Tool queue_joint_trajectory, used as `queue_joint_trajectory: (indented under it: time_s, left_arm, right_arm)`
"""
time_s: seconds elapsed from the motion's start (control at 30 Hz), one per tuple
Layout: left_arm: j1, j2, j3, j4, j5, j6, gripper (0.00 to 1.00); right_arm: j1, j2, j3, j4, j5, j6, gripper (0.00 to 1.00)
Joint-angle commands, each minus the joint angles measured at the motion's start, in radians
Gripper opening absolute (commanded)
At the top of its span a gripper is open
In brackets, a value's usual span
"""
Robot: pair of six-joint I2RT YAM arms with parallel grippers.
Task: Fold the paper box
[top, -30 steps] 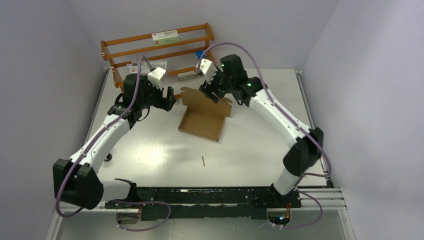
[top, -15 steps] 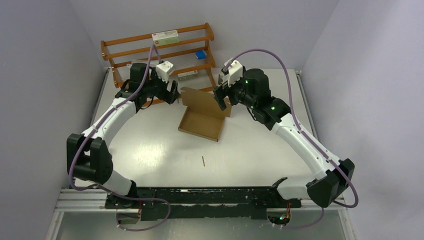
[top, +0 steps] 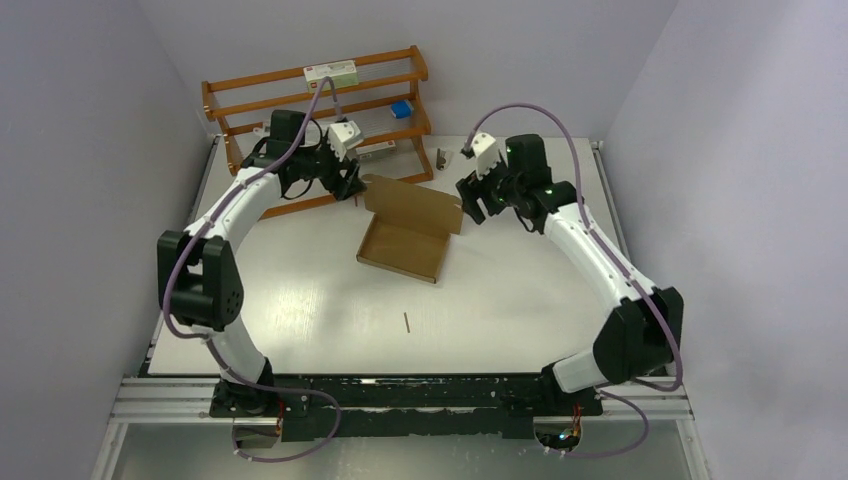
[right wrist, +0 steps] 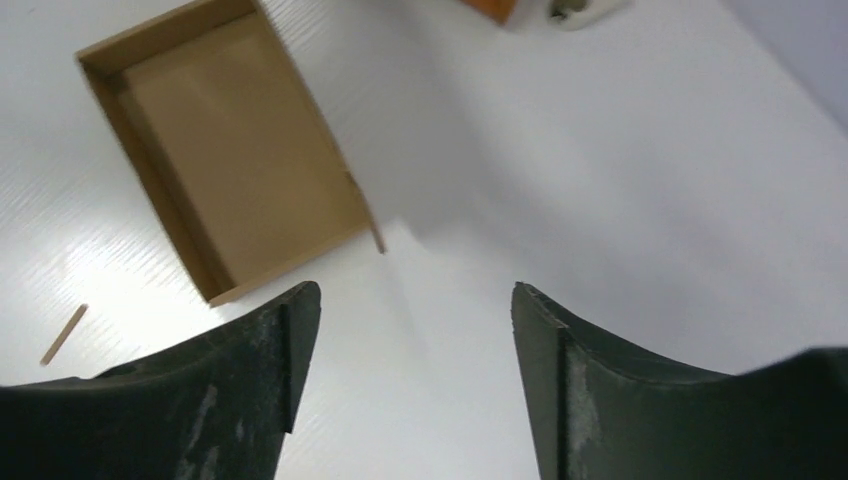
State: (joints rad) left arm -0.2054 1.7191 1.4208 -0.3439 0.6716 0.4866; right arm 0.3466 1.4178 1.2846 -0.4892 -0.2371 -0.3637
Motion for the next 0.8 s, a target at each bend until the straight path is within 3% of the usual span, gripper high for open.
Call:
queue_joint_trajectory:
  time_s: [0.0, 0.77]
  left_arm:
    - [0.007, 0.076, 0.106, -0.126, 0.12, 0.148, 0.74]
    - [0.0, 0.311, 0.305, -0.28, 0.256, 0.279, 0.46]
  right_arm:
    - [-0.019, 0.057, 0.001, 0.007, -0.182, -0.066, 0.71]
    - [-0.032, 0.259, 0.059, 0.036, -0.288, -0.175, 0.31]
